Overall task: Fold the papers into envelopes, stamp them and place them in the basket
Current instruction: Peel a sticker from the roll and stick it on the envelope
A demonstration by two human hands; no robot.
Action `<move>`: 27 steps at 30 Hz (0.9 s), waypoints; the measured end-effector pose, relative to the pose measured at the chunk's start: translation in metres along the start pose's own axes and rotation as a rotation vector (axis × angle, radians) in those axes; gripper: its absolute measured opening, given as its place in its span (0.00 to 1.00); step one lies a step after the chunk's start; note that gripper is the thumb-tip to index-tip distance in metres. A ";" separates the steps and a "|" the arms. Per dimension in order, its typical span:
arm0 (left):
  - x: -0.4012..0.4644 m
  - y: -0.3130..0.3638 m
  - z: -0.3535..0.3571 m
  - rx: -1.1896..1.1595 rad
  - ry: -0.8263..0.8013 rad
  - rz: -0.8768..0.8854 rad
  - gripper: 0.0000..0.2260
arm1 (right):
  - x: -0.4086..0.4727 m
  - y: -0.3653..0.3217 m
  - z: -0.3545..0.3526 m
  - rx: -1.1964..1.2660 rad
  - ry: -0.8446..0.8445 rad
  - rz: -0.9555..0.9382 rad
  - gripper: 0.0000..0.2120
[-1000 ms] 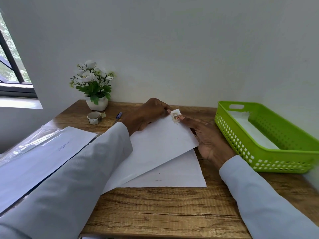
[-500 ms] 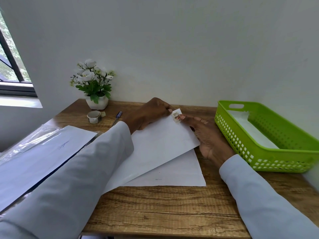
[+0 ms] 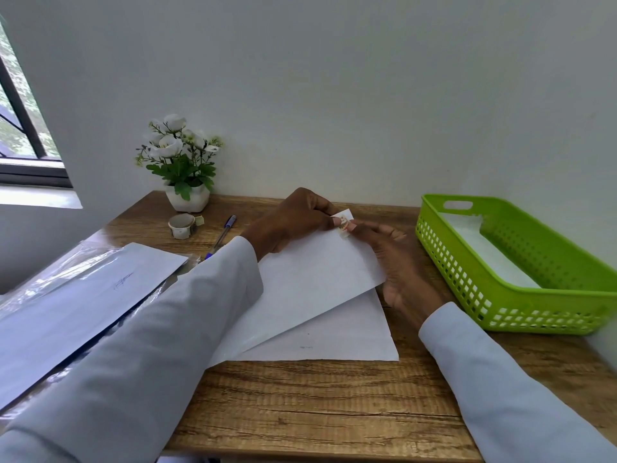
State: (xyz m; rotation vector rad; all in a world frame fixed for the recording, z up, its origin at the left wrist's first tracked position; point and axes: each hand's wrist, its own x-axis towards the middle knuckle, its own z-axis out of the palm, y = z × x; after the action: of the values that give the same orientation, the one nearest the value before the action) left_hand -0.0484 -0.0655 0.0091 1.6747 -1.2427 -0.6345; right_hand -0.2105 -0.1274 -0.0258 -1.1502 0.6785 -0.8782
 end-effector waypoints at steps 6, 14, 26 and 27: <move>-0.001 0.000 -0.004 0.017 0.000 0.016 0.06 | 0.000 -0.003 -0.003 -0.026 0.038 -0.096 0.11; -0.004 0.004 -0.003 0.054 -0.098 0.083 0.05 | -0.002 -0.004 0.000 -0.147 -0.007 -0.007 0.17; -0.034 -0.029 -0.082 0.226 -0.016 -0.049 0.14 | 0.000 -0.039 -0.022 -0.076 0.230 -0.257 0.06; -0.039 -0.034 -0.086 0.043 0.059 -0.086 0.16 | 0.000 -0.040 -0.020 -0.052 0.248 -0.272 0.06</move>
State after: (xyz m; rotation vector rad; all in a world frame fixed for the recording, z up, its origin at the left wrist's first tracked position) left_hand 0.0230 0.0046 0.0121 1.7782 -1.1548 -0.6097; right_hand -0.2371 -0.1433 0.0072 -1.2089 0.7608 -1.2548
